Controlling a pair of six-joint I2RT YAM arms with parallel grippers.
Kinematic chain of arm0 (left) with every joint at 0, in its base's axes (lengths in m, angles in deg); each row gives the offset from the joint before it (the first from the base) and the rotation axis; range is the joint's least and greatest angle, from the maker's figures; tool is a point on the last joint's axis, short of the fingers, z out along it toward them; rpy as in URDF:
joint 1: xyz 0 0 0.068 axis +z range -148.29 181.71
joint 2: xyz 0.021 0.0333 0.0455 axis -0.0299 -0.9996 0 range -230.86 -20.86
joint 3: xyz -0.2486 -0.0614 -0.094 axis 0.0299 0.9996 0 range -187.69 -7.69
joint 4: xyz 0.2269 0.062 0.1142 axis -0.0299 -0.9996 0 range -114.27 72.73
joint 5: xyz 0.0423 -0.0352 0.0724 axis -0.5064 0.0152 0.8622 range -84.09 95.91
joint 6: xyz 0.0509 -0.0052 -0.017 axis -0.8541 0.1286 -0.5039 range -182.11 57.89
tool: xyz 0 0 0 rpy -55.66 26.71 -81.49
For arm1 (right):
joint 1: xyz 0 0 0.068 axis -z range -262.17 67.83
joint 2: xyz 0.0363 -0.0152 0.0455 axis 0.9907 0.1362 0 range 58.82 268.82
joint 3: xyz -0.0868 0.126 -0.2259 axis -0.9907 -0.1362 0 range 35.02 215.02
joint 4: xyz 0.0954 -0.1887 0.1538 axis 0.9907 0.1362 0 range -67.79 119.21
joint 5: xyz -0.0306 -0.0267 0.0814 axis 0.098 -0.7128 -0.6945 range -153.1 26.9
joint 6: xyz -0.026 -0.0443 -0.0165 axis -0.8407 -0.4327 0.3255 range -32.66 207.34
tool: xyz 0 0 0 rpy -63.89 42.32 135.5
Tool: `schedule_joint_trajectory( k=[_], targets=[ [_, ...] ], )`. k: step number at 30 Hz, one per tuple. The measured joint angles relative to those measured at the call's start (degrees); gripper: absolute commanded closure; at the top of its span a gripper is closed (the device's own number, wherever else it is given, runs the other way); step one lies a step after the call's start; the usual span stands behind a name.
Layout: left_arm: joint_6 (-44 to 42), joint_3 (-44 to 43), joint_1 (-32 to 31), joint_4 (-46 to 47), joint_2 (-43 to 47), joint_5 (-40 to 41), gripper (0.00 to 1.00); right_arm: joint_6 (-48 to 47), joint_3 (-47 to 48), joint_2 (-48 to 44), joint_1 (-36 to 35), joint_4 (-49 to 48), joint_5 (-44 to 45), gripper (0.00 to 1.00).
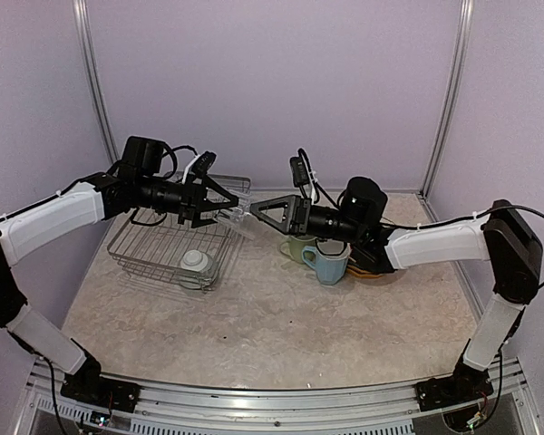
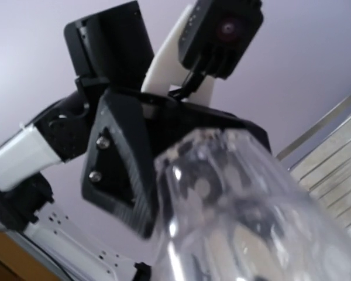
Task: Unload the mixed dishes from the dish rack
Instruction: Pass from the left arm to the right
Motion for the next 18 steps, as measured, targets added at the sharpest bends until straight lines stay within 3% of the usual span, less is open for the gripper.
schedule_joint_trajectory(
  k=[5, 10, 14, 18],
  targets=[
    [0.0, 0.0, -1.9, 0.2, -0.9, 0.2, 0.62, 3.4, 0.0, 3.0, -0.2, -4.5, -1.6, 0.77],
    [-1.0, 0.0, -2.0, 0.7, -1.2, 0.0, 0.39, 5.8, -0.4, 3.4, -0.2, -7.5, -2.5, 0.98],
    [-2.8, 0.0, -1.9, 1.5, -1.0, -0.6, 0.18, 5.9, -0.7, 2.8, -0.2, -8.9, -2.9, 1.0],
    [-3.9, 0.0, -1.3, -0.3, -0.6, 2.0, 0.11, 1.7, -0.9, 0.8, -0.3, -2.8, -2.0, 1.0]
  ],
)
